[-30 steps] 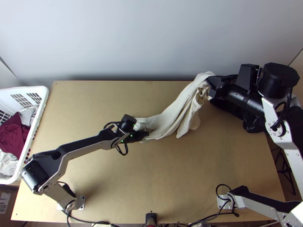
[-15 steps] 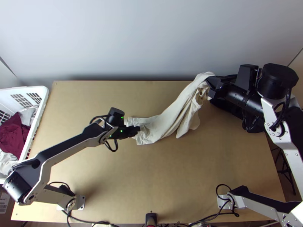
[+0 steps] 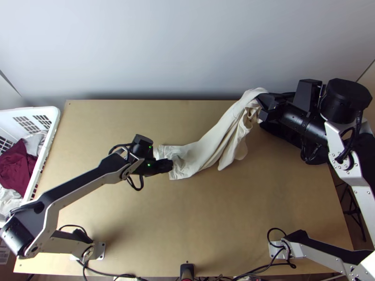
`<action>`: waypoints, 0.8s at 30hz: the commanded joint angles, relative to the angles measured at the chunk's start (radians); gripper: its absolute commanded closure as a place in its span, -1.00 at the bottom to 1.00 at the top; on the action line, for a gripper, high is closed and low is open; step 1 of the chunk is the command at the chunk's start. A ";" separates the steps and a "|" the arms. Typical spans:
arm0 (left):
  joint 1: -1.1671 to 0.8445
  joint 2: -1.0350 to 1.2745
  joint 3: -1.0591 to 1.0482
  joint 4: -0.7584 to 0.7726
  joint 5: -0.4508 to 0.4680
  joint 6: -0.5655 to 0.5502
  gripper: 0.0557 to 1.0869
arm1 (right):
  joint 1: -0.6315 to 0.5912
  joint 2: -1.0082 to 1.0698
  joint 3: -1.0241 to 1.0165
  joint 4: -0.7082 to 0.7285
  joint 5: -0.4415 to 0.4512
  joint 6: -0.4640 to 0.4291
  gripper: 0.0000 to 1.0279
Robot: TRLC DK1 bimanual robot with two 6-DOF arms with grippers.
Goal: Fold the t-shirt
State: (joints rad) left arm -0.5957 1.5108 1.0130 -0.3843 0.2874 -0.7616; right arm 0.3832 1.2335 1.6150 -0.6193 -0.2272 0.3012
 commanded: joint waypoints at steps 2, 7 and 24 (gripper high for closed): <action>-0.076 -0.086 -0.021 0.001 0.013 0.001 -0.49 | -0.001 -0.006 -0.009 0.000 0.003 -0.004 0.95; -0.096 -0.047 -0.068 0.056 0.006 -0.015 -0.49 | -0.001 -0.005 -0.004 0.001 0.003 -0.004 0.95; -0.059 0.158 -0.056 0.174 -0.113 0.022 -0.49 | -0.007 -0.006 0.008 0.000 0.003 -0.004 0.95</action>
State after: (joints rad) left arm -0.6701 1.5963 0.9451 -0.2386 0.2005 -0.7475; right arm 0.3782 1.2282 1.6215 -0.6182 -0.2245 0.2981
